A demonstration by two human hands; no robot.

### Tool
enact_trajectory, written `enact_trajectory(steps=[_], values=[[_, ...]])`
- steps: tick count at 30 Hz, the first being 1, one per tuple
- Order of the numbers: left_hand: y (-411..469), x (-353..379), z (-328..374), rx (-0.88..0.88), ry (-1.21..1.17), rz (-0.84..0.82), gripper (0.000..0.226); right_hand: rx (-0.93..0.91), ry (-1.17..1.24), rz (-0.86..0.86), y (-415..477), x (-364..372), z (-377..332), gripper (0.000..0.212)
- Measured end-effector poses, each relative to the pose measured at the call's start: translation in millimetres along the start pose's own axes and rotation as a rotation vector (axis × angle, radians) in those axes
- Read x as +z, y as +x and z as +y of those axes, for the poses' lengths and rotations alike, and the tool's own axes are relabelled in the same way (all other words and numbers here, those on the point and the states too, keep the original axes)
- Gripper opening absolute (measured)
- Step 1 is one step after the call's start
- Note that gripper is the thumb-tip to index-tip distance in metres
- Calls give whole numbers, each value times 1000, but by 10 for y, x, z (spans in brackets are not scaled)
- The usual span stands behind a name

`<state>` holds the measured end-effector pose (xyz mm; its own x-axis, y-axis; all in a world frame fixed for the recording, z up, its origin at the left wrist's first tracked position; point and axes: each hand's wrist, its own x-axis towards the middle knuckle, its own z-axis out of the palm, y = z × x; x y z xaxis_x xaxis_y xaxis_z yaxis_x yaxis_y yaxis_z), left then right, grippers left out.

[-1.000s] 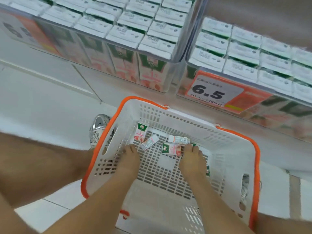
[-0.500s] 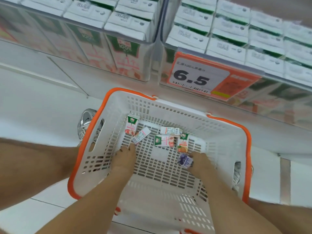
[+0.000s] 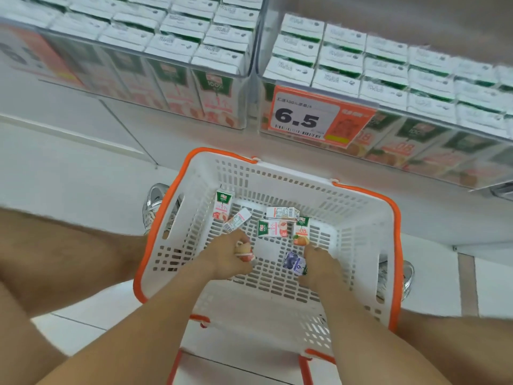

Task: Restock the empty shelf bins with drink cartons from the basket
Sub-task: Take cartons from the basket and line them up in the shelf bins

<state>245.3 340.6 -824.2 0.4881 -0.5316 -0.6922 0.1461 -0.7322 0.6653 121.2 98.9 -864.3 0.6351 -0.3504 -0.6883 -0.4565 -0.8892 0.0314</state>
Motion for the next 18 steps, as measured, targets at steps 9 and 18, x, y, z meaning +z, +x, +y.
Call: enact_trajectory(steps=[9,18], values=[[-190,-324,401,65,152,64,63,-136,184,-117,-61,-522,-162,62],[-583,-564,980,291,37,134,43,-397,202,-7,-800,-1629,-208,60]])
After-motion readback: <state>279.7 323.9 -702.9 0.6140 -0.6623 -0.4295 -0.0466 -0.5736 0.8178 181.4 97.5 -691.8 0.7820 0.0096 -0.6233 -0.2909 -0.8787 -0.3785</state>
